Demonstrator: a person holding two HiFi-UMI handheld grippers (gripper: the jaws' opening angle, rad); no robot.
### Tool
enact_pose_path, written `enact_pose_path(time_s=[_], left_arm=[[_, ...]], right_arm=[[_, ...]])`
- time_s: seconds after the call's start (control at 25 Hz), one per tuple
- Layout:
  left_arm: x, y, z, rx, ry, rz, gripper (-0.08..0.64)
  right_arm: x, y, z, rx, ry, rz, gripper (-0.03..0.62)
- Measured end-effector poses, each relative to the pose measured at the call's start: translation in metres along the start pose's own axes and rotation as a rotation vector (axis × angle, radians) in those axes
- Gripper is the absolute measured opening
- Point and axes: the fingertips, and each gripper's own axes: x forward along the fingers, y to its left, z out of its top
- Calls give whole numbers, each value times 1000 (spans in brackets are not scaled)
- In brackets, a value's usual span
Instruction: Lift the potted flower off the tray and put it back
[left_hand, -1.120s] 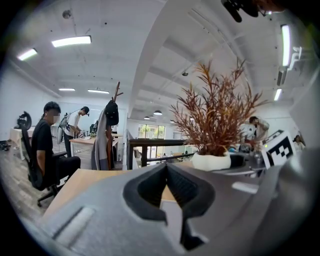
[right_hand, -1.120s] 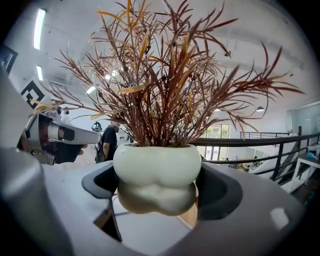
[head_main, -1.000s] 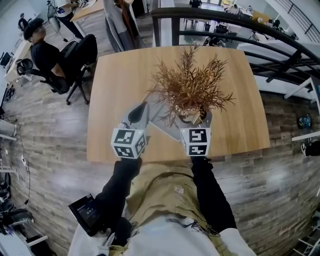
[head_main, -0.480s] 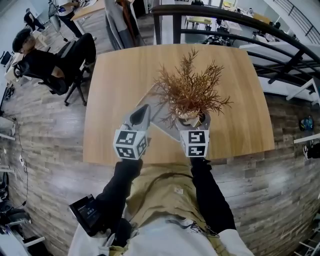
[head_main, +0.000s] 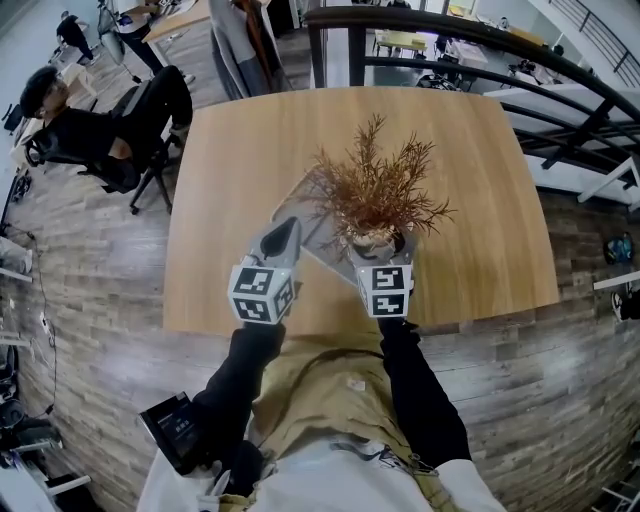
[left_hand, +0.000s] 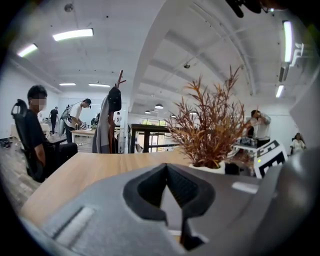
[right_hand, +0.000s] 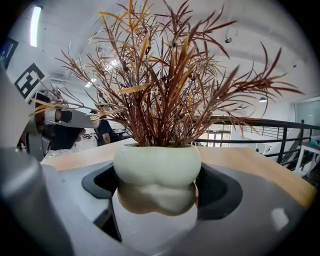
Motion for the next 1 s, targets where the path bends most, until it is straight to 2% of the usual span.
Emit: enact_pose_path(time_s=[0.2, 0.44, 0.76, 1.0], left_arm=[[-19, 0, 10, 1, 8, 3, 2], [14, 16, -24, -12, 20, 10, 2], [12, 40, -33, -20, 32, 37, 2], [17, 43, -40, -24, 37, 51, 2]], right_arm=[[-6, 16, 7, 7, 14, 11, 477], [38, 11, -33, 4, 62, 24, 477], [68, 24, -41, 5, 88, 45, 477], [80, 20, -55, 4, 125, 51, 477]])
